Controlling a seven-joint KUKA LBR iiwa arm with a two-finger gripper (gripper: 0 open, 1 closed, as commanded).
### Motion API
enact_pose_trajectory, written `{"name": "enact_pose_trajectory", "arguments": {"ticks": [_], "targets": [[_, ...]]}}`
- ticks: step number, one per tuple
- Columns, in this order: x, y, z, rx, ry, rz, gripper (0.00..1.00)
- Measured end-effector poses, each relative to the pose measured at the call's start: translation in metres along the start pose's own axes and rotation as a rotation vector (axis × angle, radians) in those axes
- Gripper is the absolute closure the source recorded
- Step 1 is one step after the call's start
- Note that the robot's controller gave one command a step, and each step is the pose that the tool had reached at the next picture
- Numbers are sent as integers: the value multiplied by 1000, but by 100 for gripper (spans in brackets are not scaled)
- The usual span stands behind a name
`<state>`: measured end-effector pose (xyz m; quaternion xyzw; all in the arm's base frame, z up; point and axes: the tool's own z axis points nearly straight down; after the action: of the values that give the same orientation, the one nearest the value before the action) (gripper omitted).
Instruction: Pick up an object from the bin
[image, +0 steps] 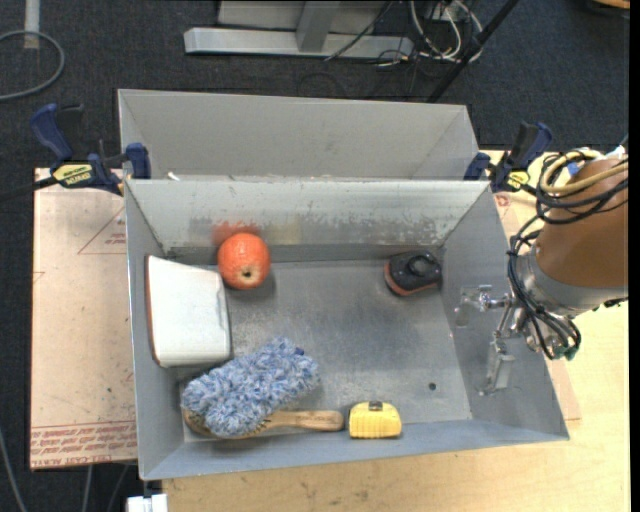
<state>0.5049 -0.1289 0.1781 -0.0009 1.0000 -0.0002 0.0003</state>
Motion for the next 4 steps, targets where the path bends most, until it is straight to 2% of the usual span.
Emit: {"name": "enact_pose_trajectory", "arguments": {"ticks": [1, 2, 3, 4], "targets": [[0, 0, 0, 0, 0, 0, 0], [8, 28, 32, 3, -6, -67, 0], [17, 94, 53, -1, 1, -107, 0], [8, 117, 92, 0, -8, -212, 0]]}}
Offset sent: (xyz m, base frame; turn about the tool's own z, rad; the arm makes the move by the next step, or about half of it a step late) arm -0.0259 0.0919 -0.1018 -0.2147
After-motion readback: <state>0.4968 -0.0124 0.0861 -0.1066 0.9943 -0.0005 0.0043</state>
